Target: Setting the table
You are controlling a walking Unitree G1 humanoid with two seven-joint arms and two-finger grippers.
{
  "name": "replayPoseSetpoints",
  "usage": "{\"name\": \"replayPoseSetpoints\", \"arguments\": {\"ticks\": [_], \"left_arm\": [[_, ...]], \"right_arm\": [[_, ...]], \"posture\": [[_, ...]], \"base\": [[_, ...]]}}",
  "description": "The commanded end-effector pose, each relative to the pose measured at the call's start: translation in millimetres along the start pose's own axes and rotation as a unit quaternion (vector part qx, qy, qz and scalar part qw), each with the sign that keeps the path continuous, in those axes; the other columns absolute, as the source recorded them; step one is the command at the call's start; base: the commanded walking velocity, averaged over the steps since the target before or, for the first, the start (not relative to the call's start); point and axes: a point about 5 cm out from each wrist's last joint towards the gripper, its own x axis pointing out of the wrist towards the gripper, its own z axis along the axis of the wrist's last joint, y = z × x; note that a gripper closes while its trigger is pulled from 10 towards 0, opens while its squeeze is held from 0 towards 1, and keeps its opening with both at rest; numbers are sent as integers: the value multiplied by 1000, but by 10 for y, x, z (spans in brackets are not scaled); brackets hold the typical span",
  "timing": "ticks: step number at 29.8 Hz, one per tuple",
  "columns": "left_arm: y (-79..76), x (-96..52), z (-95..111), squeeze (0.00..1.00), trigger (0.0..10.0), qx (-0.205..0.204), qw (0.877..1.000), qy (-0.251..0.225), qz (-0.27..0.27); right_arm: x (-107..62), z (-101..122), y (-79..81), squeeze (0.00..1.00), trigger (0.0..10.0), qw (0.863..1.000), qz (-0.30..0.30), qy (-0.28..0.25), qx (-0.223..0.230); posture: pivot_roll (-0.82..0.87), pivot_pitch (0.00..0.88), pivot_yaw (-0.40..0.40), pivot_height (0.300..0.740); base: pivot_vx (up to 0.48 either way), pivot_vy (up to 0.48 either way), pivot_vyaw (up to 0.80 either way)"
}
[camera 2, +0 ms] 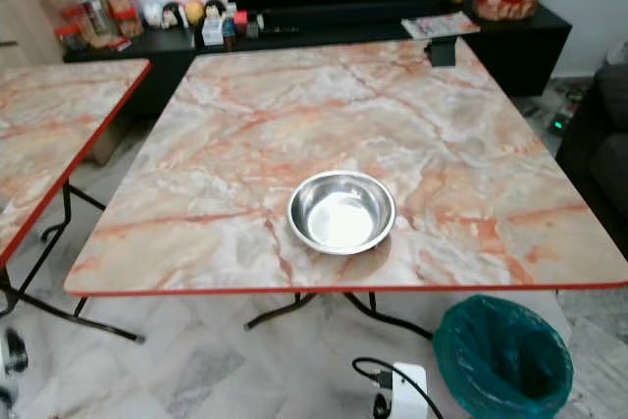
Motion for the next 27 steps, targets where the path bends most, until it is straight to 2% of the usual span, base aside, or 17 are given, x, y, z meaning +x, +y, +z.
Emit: {"name": "replayPoseSetpoints", "arguments": {"ticks": [1,2,3,4,5,6,7,8,10,14,15,17,18,19,27], "left_arm": [[-71,-20,-240,0,10000,-8,997,70,-36],[-174,-124,-511,0,10000,-21,985,152,-81],[-434,-408,-869,0,10000,-17,943,265,-200],[-434,-408,-869,0,10000,-17,943,265,-200],[-502,-489,-929,0,10000,10,931,280,-235],[-502,-489,-929,0,10000,10,931,280,-235],[-570,-576,-992,0,10000,31,916,301,-264],[-603,-625,-1027,0,10000,44,908,312,-276],[-650,-644,-1030,0,10000,52,904,315,-283],[-1004,-579,-806,0,10000,23,904,287,-317],[-1004,-579,-806,0,10000,23,904,287,-317],[-1129,-580,-730,0,10000,26,900,273,-340],[-1129,-580,-730,0,10000,26,900,273,-340],[-1210,-589,-699,0,10000,29,895,275,-350],[-1321,-598,-639,0,10000,18,891,278,-359]], "right_arm": [[0,-5,31,0,10000,1000,1,1,3],[2,1,33,0,10000,1000,0,0,5],[7,15,36,0,10000,1000,0,1,0],[7,15,36,0,10000,1000,0,1,0],[9,23,34,0,10000,1000,1,1,-1],[9,23,34,0,10000,1000,1,1,-1],[14,46,20,0,10000,1000,-1,-2,0],[17,63,10,0,10000,1000,-3,-4,2],[23,93,-13,0,10000,1000,-5,-7,3],[36,178,-100,0,10000,1000,-18,-16,8],[36,178,-100,0,10000,1000,-18,-16,8],[38,188,-112,0,10000,1000,-20,-17,8],[38,188,-112,0,10000,1000,-20,-17,8],[40,198,-106,0,10000,1000,-20,-18,10],[39,186,-72,0,10000,999,-21,-19,18]], "posture": [[99,0,105,740],[98,0,102,740],[93,0,97,740],[93,0,97,740],[87,0,94,740],[87,0,94,740],[73,0,90,740],[73,0,90,740],[49,0,85,740],[40,0,75,740],[40,0,75,740],[36,0,74,740],[36,0,74,740],[31,0,79,740],[18,0,93,740]], "base": [[0,0,0],[0,0,0],[0,0,0],[0,0,0],[0,0,0],[0,0,0],[0,0,0],[0,0,0],[0,0,0],[0,0,0],[0,0,0],[0,0,0],[0,0,0],[0,0,0],[0,0,0]]}}
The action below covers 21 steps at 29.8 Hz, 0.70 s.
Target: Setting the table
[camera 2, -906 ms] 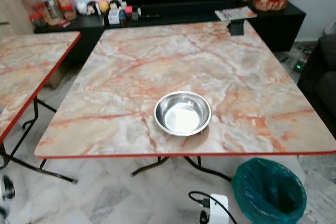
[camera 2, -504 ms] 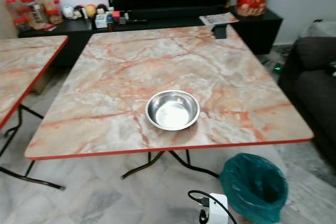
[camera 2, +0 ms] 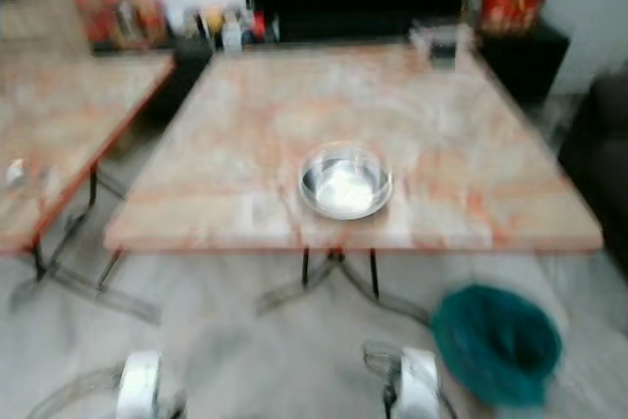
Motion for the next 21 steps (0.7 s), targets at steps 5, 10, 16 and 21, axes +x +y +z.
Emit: {"name": "replayPoseSetpoints", "arguments": {"ticks": [5,10,16,21], "left_arm": [[71,11,95,0,10000,20,1000,-3,7],[41,19,109,0,10000,24,1000,-2,3],[0,31,145,0,10000,27,1000,-3,1],[-5,35,161,0,10000,26,1000,-3,3]], "right_arm": [[-5,-18,24,0,10000,1000,-1,0,9],[-8,-31,20,0,10000,1000,-3,0,15],[-8,-24,22,0,10000,1000,-3,-2,4],[0,9,41,0,10000,1000,-3,-7,3]], "posture": [[8,0,102,740],[6,0,106,740],[9,0,106,740],[7,0,108,740]], "base": [[0,212,0],[0,377,0],[0,377,0],[0,376,400]]}}
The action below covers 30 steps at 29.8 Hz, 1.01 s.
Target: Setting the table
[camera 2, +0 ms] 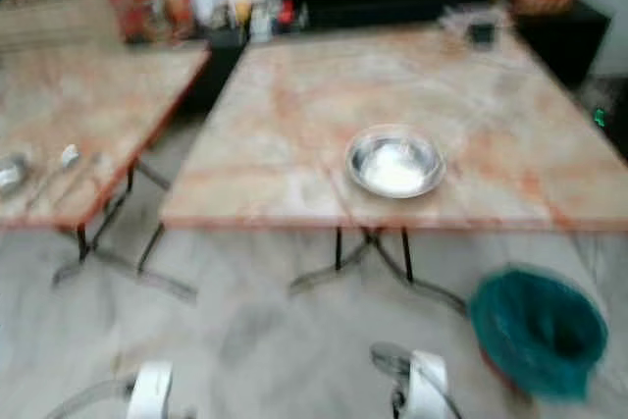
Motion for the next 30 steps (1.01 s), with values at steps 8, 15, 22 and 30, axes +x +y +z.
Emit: {"name": "replayPoseSetpoints", "arguments": {"ticks": [8,15,22,30], "left_arm": [[-14,3,6,0,10000,6,1000,0,5],[28,-8,-45,0,10000,-9,1000,5,16],[126,-26,-87,0,10000,-18,999,10,30],[177,-30,-70,0,10000,-13,999,9,34]], "right_arm": [[1,11,-64,0,10000,1000,-8,-1,1],[0,6,-83,0,10000,1000,-10,1,-10],[8,29,-24,0,10000,1000,-2,-1,-6],[12,42,13,0,10000,1000,1,-2,-6]], "posture": [[6,0,106,740],[16,0,100,740],[26,0,102,740],[30,0,108,740]], "base": [[0,379,106],[0,379,686],[0,380,229],[0,379,0]]}}
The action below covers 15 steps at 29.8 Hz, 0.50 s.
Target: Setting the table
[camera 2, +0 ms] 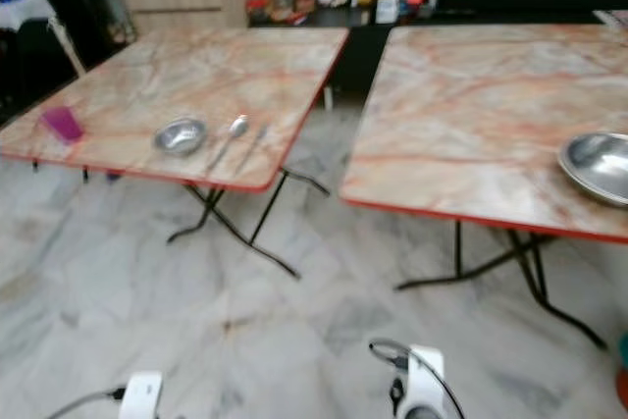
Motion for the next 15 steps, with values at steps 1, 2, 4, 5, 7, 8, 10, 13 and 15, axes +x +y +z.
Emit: {"name": "replayPoseSetpoints", "arguments": {"ticks": [1,2,4,5,7,8,10,13,15], "left_arm": [[-14,9,67,0,10000,-2,1000,-10,0],[-11,9,74,0,10000,0,1000,-11,-1],[-11,11,90,0,10000,7,1000,-13,-4],[-19,12,101,0,10000,13,1000,-13,-6],[-27,14,108,0,10000,19,1000,-14,-9],[-32,14,110,0,10000,21,1000,-13,-10],[-35,15,111,0,10000,23,1000,-13,-12],[-45,17,123,0,10000,27,999,-13,-13],[-58,20,144,0,10000,30,999,-15,-15]], "right_arm": [[-1,-3,-60,0,10000,1000,-9,2,-1],[-1,-3,-53,0,10000,1000,-8,1,1],[-2,-4,-39,0,10000,1000,-7,0,3],[-3,-8,-33,0,10000,1000,-7,0,4],[-5,-14,-30,0,10000,1000,-7,0,6],[-7,-24,-31,0,10000,1000,-8,1,13],[-11,-41,-39,0,10000,1000,-11,4,19],[-14,-58,-66,0,10000,999,-15,9,26],[-14,-55,-83,0,10000,1000,-18,7,21]], "posture": [[30,0,108,740],[27,0,113,740],[22,0,119,740],[18,0,122,740],[13,0,125,740],[8,0,127,740],[3,0,131,740],[-1,0,133,740],[0,0,132,740]], "base": [[0,382,0],[0,382,0],[0,382,0],[0,382,0],[0,381,0],[0,379,0],[0,379,-253],[0,379,-702],[0,382,-800]]}}
